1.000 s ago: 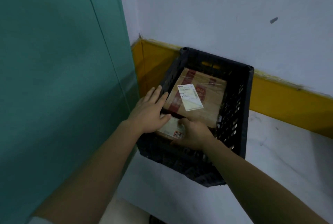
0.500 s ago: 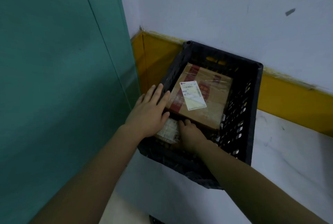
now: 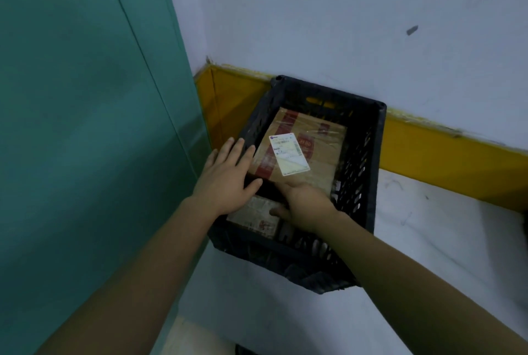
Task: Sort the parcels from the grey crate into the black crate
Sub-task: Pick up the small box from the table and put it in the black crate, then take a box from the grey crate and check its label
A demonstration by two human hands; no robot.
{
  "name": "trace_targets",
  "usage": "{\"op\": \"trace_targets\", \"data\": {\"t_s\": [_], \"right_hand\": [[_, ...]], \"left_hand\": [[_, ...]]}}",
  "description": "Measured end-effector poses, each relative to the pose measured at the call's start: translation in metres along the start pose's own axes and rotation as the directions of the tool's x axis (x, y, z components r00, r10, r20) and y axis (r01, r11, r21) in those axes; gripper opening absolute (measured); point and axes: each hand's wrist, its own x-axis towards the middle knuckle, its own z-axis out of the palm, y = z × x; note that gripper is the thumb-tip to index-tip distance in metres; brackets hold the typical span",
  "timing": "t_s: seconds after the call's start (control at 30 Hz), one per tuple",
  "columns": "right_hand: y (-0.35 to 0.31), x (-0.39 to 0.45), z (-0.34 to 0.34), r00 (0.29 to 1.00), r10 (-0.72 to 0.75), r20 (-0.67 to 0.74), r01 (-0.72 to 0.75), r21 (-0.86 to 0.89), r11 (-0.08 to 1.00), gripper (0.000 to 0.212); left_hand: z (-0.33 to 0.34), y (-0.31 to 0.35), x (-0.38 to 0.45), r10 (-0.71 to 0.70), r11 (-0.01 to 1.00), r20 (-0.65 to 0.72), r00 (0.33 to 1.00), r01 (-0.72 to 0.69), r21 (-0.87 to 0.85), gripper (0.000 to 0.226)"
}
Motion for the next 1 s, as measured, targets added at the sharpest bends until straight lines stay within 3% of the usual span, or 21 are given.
{"op": "trace_targets", "data": {"t_s": [0.1,0.23,0.33,0.73,1.0], "right_hand": [[0.012,-0.023,-0.017,0.987,0.014,-0.160,-0.023,-0.056,0.998,0.062],[0.037,-0.065,-0.034,0.942,0.167,-0.292,-0.200,-0.084,0.976,0.084],[0.060,-0.100,-0.046,0.889,0.289,-0.354,-0.321,-0.034,0.947,0.082],[0.180,-0.279,-0.055,0.759,0.545,-0.355,-0.535,0.136,0.834,0.086],[0.277,-0.400,-0.042,0.617,0.685,-0.388,-0.673,0.192,0.714,0.083]], "left_hand": [[-0.002,0.017,0.005,0.022,1.000,-0.044,0.999,-0.021,0.016,0.080],[-0.009,0.054,0.013,0.092,0.996,-0.015,0.996,-0.092,-0.002,0.085],[-0.016,0.090,0.018,0.146,0.989,-0.031,0.989,-0.146,0.005,0.088],[-0.013,0.312,0.025,0.321,0.946,-0.066,0.945,-0.322,-0.017,0.088],[0.000,0.468,0.020,0.447,0.894,-0.073,0.892,-0.448,-0.008,0.086]]}}
